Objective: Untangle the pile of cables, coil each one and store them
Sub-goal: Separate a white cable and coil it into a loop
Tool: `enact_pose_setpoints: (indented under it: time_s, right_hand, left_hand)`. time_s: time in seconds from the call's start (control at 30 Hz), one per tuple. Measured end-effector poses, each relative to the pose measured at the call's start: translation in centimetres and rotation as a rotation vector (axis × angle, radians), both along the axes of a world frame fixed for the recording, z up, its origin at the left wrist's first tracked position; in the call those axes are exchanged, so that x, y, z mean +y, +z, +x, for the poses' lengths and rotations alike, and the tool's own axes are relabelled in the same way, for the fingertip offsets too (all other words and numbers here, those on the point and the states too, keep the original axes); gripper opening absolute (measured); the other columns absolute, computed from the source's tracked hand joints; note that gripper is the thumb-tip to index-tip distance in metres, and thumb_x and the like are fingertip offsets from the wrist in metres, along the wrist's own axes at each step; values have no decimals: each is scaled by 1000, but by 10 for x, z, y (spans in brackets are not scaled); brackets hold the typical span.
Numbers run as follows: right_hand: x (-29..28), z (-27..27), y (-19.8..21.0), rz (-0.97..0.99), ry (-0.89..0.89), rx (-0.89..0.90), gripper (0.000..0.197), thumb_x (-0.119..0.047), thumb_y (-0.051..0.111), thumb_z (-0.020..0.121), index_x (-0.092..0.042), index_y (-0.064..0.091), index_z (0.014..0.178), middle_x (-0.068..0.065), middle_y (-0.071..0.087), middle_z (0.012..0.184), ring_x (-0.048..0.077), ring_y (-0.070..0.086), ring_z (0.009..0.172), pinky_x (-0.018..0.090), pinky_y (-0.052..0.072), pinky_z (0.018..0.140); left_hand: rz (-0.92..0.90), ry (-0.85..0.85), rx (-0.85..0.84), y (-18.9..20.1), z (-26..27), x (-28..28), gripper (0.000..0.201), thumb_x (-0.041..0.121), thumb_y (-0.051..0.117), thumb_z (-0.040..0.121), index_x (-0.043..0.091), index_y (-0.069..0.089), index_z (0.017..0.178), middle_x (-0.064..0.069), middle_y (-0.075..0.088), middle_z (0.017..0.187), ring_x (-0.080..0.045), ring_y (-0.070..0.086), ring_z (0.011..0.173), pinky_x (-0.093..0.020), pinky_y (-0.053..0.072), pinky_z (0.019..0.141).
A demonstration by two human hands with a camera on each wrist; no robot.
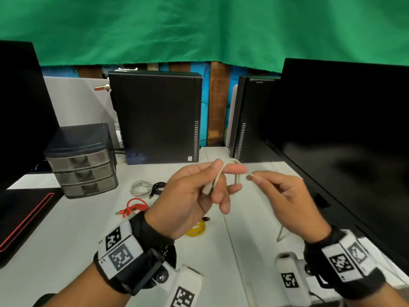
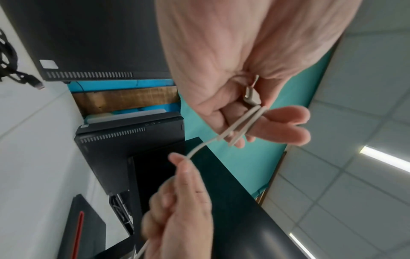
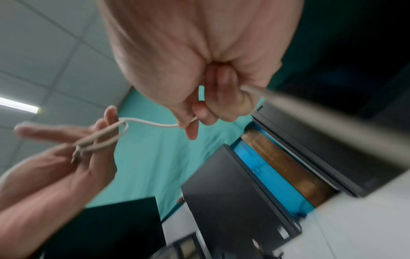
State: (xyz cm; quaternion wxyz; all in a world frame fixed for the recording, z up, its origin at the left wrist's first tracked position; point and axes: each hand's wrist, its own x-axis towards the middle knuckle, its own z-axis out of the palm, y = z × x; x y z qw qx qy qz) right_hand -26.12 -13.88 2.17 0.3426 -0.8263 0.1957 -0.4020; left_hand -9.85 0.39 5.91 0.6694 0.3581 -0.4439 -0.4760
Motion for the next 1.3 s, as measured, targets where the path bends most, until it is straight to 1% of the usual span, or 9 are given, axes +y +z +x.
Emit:
enact_pose_setpoints:
  time_s: [0.1,0.2,0.33,0.53,0.7,0.83,1.03,1.17,1.3]
  right_hand:
    - [11,9,-33,69,84,204,18,-41,57,97,-41,75,95,-15,76,95,4,69,88,37,55,89]
    - [40,17,-49,-39,255,361,29,-42,51,104,-24,69,89,5,55,69,13,46,60,37,48,65]
    - [68,14,-20,-221,377,444,41,-41,45,106,-8,65,91,3,49,66,21,46,61,37,44,62]
    - [72,-14,31,-214,382,375,29,-38,46,105,-19,67,95,-5,51,63,13,45,55,22,39,54]
    - [43,-28,47,-193,187,138,20,-42,52,99,-36,71,98,2,68,76,23,62,65,37,49,60]
    - [29,-17,32,-155,153,26,19,-32,55,102,-29,74,101,-5,73,87,18,67,77,35,53,70]
    - [25,5,-23,-143,119,332,34,-45,47,102,-33,69,124,-16,75,103,2,68,73,18,53,72]
    - [52,8,-28,-284,264,537,25,-42,42,106,-29,61,116,-12,50,62,11,46,58,27,41,61]
    - [79,1,-3,-386,356,642,28,-46,37,106,-33,52,126,-6,61,80,16,53,69,35,47,71]
  left_hand:
    - [-68,127,81,7,3,-1,50,29,49,94,-16,59,114,3,55,54,-13,59,51,-27,53,96]
    - [-48,360,31,4,16,-5,31,23,50,97,0,69,107,0,54,53,-15,62,55,-23,54,91]
    - [27,562,-346,-9,25,-11,31,12,43,104,8,73,97,-5,71,63,-16,72,80,-19,49,99]
    - [31,378,-890,-18,18,-6,49,33,40,105,21,72,70,12,74,73,-2,67,103,-14,41,93]
    - [100,55,-767,-11,15,1,46,32,36,106,11,76,94,12,73,70,-9,69,97,-38,43,106]
    - [41,-237,-339,0,8,10,44,26,37,103,-5,67,114,2,64,56,-13,69,64,-32,47,104]
    - [-113,47,219,20,19,9,45,28,43,100,-5,69,115,5,45,53,-8,56,53,-24,53,93]
    - [-88,439,-101,9,33,1,46,29,40,105,18,76,77,-8,61,70,-14,62,67,-33,46,103]
    - [-73,559,-523,-9,24,-9,45,33,38,106,26,72,77,-4,68,65,-18,70,86,-32,38,110]
